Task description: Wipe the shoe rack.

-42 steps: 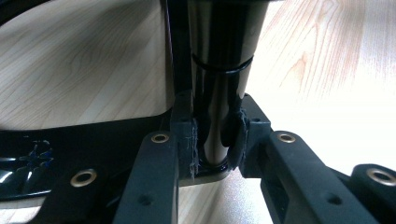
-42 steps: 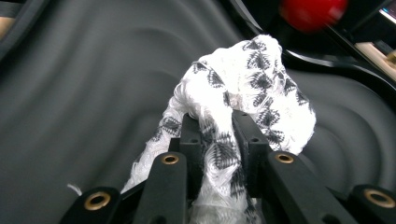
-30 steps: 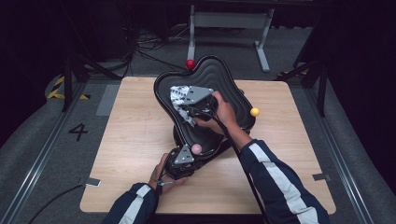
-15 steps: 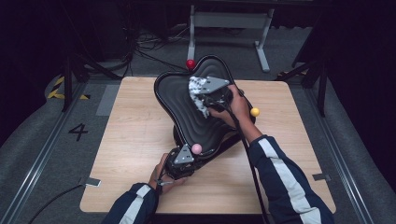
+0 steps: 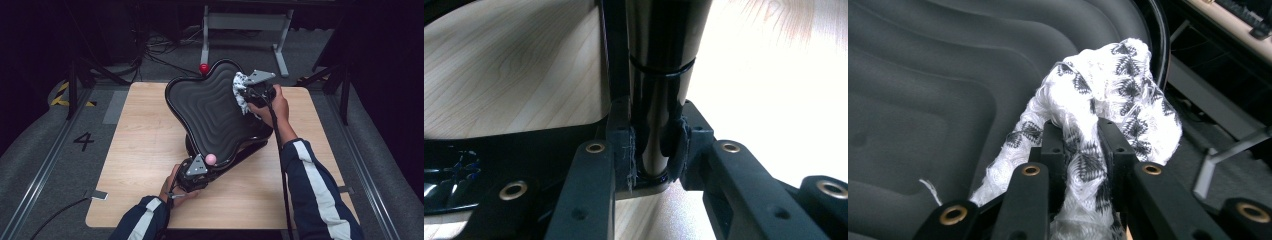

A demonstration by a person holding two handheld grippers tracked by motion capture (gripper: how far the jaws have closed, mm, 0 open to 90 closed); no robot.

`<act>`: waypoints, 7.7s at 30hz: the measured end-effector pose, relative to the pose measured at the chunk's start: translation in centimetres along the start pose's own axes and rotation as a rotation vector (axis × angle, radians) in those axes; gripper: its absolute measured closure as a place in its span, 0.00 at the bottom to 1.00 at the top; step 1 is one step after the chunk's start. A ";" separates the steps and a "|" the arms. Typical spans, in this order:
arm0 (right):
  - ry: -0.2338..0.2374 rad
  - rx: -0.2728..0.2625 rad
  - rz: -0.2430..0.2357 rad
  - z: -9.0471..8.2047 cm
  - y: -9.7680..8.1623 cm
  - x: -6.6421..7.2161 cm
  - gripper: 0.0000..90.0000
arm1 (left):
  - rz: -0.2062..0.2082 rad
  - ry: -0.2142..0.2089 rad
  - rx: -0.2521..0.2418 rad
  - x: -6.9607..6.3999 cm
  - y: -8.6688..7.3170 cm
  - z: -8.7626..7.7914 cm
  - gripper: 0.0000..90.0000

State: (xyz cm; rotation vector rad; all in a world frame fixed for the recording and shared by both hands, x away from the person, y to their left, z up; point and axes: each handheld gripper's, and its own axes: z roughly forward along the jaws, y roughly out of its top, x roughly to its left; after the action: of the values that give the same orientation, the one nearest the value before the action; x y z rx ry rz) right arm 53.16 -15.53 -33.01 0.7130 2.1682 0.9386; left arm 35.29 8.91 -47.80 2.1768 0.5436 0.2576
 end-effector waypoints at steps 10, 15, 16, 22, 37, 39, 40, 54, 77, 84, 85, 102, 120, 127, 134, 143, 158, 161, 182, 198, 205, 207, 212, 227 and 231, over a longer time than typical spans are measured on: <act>0.008 -0.010 -0.010 -0.2 -0.1 0.6 0.86 | 0.009 -0.002 0.001 0.0 0.0 0.0 0.82; 0.044 -0.031 -0.061 -0.6 0.1 2.2 0.86 | 0.011 -0.001 0.000 0.0 0.0 0.0 0.82; 0.051 -0.031 -0.077 -0.7 0.2 2.7 0.85 | 0.013 -0.002 0.000 0.0 0.0 0.0 0.82; 0.103 -0.048 -0.143 -1.3 0.6 5.0 0.85 | 0.014 -0.004 0.002 0.0 0.0 0.0 0.81; 0.274 -0.130 -0.236 -2.5 1.9 11.8 0.85 | 0.006 0.007 0.004 0.0 0.0 0.0 0.81; 0.271 -0.131 -0.242 -2.5 1.9 11.9 0.85 | 0.007 0.007 0.004 0.0 0.0 0.0 0.81; 0.272 -0.134 -0.237 -2.5 1.8 11.8 0.85 | 0.006 0.006 0.005 0.0 0.0 0.0 0.81; 0.280 -0.156 -0.269 -2.7 2.0 13.0 0.86 | -0.001 0.006 0.003 0.0 0.0 0.0 0.81; -0.001 -0.023 -0.105 -1.5 -1.4 3.6 0.86 | -0.013 0.004 0.001 0.2 0.0 0.0 0.82; -0.049 0.023 -0.046 -1.4 -2.6 1.4 0.86 | -0.007 0.002 0.005 0.2 0.0 0.0 0.82; -0.034 0.008 -0.010 -1.4 -2.8 1.0 0.86 | -0.008 0.002 0.005 0.2 0.0 0.0 0.82; 0.038 -0.033 -0.072 -2.1 -2.5 4.0 0.86 | -0.003 0.005 0.000 0.1 0.0 0.0 0.82; 0.168 -0.106 -0.216 -3.5 -1.1 10.6 0.86 | 0.007 0.009 0.005 0.0 0.0 0.0 0.81; 0.245 -0.147 -0.264 -3.9 -0.3 13.4 0.86 | 0.001 0.014 0.010 -0.1 0.0 0.0 0.81; 0.306 -0.172 -0.276 -4.1 -0.3 14.5 0.85 | 0.000 0.016 0.011 -0.1 0.0 0.0 0.81; 0.283 -0.179 -0.261 -4.0 -0.6 13.8 0.86 | 0.001 0.017 0.012 -0.1 0.0 0.0 0.81; 0.079 -0.102 -0.060 -3.0 -3.9 5.7 0.86 | -0.002 0.014 0.002 -0.1 -0.1 0.0 0.81; 0.040 -0.088 -0.027 -2.9 -4.6 4.4 0.86 | -0.001 0.013 0.003 -0.1 -0.1 0.0 0.81; 0.038 -0.054 0.003 -3.0 -5.8 2.9 0.86 | 0.009 0.010 0.004 -0.2 -0.1 0.0 0.81; 0.265 -0.088 -0.159 -4.3 -3.4 9.2 0.86 | 0.016 0.014 0.002 -0.2 -0.1 0.0 0.80; 0.393 -0.105 -0.210 -4.9 -2.7 11.9 0.85 | 0.015 0.017 0.002 -0.3 -0.1 0.1 0.80; 0.419 -0.109 -0.232 -5.1 -2.5 12.6 0.84 | 0.016 0.017 0.001 -0.3 -0.1 0.1 0.80; 0.385 -0.098 -0.282 -5.4 -2.2 13.6 0.85 | 0.017 0.018 0.000 -0.3 -0.1 0.1 0.80; 0.339 -0.099 -0.205 -4.8 -2.8 11.5 0.85 | -0.005 0.021 0.003 -0.1 -0.1 0.1 0.80; 0.279 -0.075 -0.185 -4.5 -3.2 10.1 0.85 | -0.005 0.020 0.001 -0.1 -0.1 0.1 0.80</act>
State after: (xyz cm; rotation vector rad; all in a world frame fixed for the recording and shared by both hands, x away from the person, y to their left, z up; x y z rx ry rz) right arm 42.69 -12.35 -36.67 0.3538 2.3763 1.0654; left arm 35.19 8.85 -47.90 2.1758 0.5603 0.2771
